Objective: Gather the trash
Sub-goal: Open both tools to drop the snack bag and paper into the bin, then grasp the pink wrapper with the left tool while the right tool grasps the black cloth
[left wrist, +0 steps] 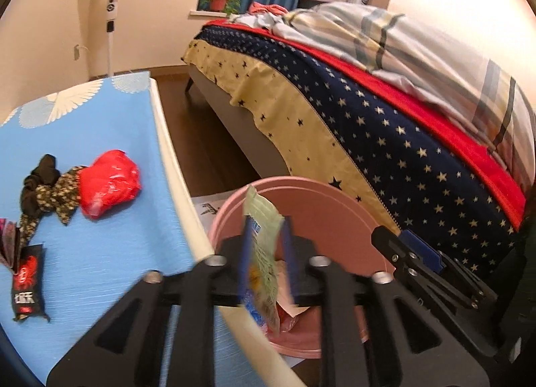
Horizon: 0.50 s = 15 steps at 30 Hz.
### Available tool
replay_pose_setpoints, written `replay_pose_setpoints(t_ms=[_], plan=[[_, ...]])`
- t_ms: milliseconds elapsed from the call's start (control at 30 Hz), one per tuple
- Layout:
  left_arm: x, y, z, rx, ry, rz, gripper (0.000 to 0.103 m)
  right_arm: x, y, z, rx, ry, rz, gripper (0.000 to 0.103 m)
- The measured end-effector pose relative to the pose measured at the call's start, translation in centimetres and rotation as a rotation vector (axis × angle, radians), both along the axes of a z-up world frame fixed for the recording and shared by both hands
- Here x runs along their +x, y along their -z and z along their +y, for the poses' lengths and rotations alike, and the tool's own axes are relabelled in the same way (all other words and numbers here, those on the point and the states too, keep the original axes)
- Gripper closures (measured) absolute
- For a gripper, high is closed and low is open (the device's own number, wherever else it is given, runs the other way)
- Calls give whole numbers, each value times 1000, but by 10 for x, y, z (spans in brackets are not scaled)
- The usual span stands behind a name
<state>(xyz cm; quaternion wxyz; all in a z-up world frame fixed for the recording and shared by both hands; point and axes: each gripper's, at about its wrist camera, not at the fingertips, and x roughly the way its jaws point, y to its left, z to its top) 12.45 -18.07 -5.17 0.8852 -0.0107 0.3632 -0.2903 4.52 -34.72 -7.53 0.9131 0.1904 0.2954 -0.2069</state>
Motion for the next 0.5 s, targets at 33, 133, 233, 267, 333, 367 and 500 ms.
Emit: replay_pose_setpoints(t_ms=[33,133,233,267,333,367,500], plan=[[0,-3,4,-8,-10,-2,78,0,0,-1,5,0,1,57],[0,-11,13,-26,-31,-11,78,-1,-1,-1,9,-1,1,55],[-1,-19,21,-42,-46,-22,78,-1,-4,1,5,-7,-8,54],[-2,-22,24,-48,-47,-26,78,-1,-6,2,5,-10,-13,54],[-3,-27,29,-50,-54,-34,78,-2,-9,4,7,-14,-21,54],[-3,-29,32,-55,-60,-38,78,-2,-12,6,6,-18,-29,54],[-5,-38,43,-78,-81,-48,78,-5,-25,10,-4,-39,-60,54]])
